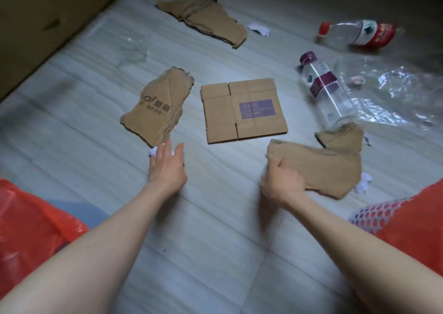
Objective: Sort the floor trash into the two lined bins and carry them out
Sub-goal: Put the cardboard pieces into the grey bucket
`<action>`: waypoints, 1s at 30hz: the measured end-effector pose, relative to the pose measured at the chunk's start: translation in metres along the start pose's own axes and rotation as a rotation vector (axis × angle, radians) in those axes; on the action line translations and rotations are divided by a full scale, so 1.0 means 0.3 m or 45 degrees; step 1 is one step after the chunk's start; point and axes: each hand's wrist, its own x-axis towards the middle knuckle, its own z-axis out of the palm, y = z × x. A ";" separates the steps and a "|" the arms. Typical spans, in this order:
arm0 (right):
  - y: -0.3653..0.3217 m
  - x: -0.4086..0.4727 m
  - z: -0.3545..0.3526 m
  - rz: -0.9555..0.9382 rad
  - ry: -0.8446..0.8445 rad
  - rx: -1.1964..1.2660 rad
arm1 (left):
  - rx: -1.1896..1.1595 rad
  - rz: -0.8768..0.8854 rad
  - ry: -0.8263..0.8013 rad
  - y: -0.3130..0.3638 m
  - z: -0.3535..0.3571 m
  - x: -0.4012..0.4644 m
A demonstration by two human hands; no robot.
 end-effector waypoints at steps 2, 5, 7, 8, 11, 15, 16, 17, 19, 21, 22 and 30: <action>-0.033 -0.011 -0.012 -0.115 0.145 -0.035 | -0.039 -0.029 0.000 -0.009 -0.015 0.013; -0.007 0.040 -0.053 -0.152 0.135 -0.094 | -0.104 -0.032 0.004 -0.013 -0.028 0.042; 0.030 0.069 -0.071 -0.069 -0.105 -0.064 | -0.311 -0.148 0.014 -0.014 -0.040 0.064; 0.045 0.068 -0.068 -0.045 -0.169 -0.072 | -0.455 -0.233 0.012 -0.018 -0.047 0.077; 0.064 0.043 -0.024 -0.104 -0.042 -0.115 | -0.629 -0.342 -0.058 -0.043 -0.053 0.097; 0.060 0.032 -0.017 -0.052 -0.114 -0.033 | -0.540 -0.285 -0.143 -0.062 -0.034 0.086; 0.059 0.037 -0.034 -0.038 -0.153 -0.047 | -0.525 -0.281 -0.147 -0.061 -0.031 0.081; 0.055 0.046 -0.052 -0.052 -0.171 -0.092 | -0.510 -0.282 -0.143 -0.058 -0.032 0.077; 0.036 0.065 -0.099 -0.170 -0.163 -0.191 | -0.484 -0.284 -0.116 -0.053 -0.039 0.075; 0.011 0.090 -0.148 -0.347 -0.139 -0.088 | -0.490 -0.270 -0.067 -0.047 -0.043 0.072; -0.003 0.103 -0.167 -0.416 -0.134 0.060 | -0.498 -0.259 -0.042 -0.046 -0.043 0.071; -0.066 0.334 -0.230 -0.275 0.086 0.542 | -0.420 -0.336 -0.118 -0.075 -0.092 0.143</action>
